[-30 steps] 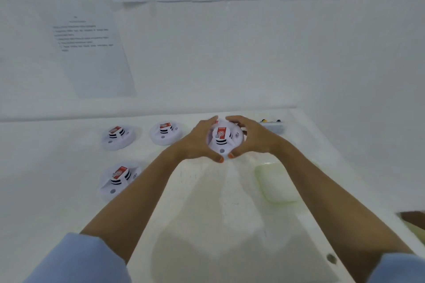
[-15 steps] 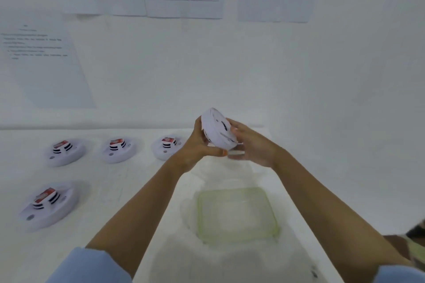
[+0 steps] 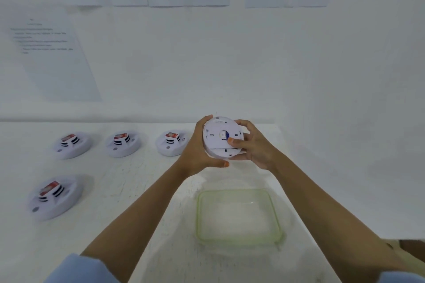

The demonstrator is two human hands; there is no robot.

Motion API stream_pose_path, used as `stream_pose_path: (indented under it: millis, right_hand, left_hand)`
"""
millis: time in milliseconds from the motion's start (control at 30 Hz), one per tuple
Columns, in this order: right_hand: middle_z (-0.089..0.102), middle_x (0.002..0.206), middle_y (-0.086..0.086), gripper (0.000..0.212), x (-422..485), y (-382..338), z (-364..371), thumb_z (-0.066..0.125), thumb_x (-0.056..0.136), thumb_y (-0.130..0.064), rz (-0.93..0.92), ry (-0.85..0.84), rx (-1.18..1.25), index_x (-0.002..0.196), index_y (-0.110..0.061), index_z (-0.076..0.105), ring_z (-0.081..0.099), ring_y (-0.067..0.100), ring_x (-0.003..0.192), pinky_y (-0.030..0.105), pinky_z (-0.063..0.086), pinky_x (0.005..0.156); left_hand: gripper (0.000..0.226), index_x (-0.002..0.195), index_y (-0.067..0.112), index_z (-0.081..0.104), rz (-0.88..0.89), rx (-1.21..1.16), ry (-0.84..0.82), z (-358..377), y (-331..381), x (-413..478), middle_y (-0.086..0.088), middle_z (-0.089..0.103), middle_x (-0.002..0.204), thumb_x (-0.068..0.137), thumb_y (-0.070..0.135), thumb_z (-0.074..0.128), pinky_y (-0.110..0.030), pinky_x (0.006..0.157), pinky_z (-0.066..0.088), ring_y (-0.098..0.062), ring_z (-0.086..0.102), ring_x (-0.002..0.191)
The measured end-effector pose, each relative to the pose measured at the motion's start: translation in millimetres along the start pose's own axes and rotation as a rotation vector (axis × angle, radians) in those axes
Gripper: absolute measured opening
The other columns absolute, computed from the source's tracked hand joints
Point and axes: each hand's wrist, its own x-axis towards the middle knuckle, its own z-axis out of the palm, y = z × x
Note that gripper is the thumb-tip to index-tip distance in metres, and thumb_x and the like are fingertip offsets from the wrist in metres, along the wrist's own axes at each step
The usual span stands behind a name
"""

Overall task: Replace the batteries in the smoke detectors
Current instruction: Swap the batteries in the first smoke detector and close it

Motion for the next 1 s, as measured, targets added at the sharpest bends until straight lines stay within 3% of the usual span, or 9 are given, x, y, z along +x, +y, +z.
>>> stream_pose_path:
  millis: [200, 533, 667, 800, 933, 1000]
  right_hand:
    - [0.059, 0.113, 0.010, 0.042, 2, 4, 5, 0.066, 0.082, -0.004, 0.007, -0.006, -0.021, 0.108, -0.027, 0.043, 0.065, 0.026, 0.088, 0.037, 0.059, 0.065]
    - [0.059, 0.118, 0.015, 0.048, 1, -5, 1, 0.069, 0.080, -0.007, -0.002, -0.015, -0.117, 0.116, -0.021, 0.040, 0.065, 0.026, 0.091, 0.040, 0.059, 0.074]
    - [0.060, 0.114, 0.014, 0.047, -2, -6, 0, 0.068, 0.081, -0.009, 0.000, -0.029, -0.138, 0.116, -0.022, 0.040, 0.064, 0.026, 0.092, 0.040, 0.059, 0.075]
    - [0.059, 0.115, 0.013, 0.050, -2, -6, 1, 0.069, 0.081, -0.010, 0.020, -0.036, -0.167, 0.119, -0.022, 0.039, 0.063, 0.024, 0.094, 0.039, 0.058, 0.078]
    - [0.044, 0.123, 0.000, 0.071, -1, -11, 4, 0.080, 0.070, -0.022, -0.197, 0.067, -0.553, 0.127, -0.028, 0.038, 0.050, 0.017, 0.109, 0.022, 0.047, 0.085]
    - [0.035, 0.120, -0.009, 0.077, -1, -16, 6, 0.081, 0.062, -0.028, -0.360, 0.054, -0.798, 0.128, -0.027, 0.041, 0.041, 0.011, 0.113, 0.022, 0.040, 0.091]
  left_hand:
    - [0.109, 0.134, 0.017, 0.023, -0.006, -0.030, 0.018, -1, -5, -1, 0.014, 0.043, 0.124, 0.046, -0.005, 0.085, -0.011, 0.079, 0.048, 0.013, 0.048, 0.108]
    - [0.104, 0.131, 0.025, 0.027, -0.016, -0.049, -0.036, -7, 1, 4, 0.014, 0.046, 0.123, 0.046, 0.001, 0.082, -0.014, 0.078, 0.050, 0.012, 0.049, 0.108]
    - [0.106, 0.129, 0.032, 0.030, -0.017, -0.034, -0.078, -11, 3, 3, 0.013, 0.046, 0.127, 0.041, 0.017, 0.087, -0.020, 0.086, 0.051, 0.005, 0.049, 0.114]
    - [0.098, 0.123, 0.030, 0.033, -0.006, -0.021, -0.067, -10, 3, 3, 0.011, 0.046, 0.123, 0.044, 0.003, 0.084, -0.017, 0.081, 0.051, 0.009, 0.049, 0.108]
    - [0.095, 0.121, 0.032, 0.033, -0.002, -0.020, -0.050, -11, 2, 2, 0.008, 0.046, 0.121, 0.045, -0.001, 0.081, -0.012, 0.074, 0.049, 0.012, 0.050, 0.102]
    - [0.094, 0.121, 0.031, 0.033, -0.003, -0.024, -0.047, -12, 2, 1, 0.008, 0.046, 0.121, 0.046, -0.001, 0.080, -0.011, 0.074, 0.049, 0.013, 0.050, 0.102]
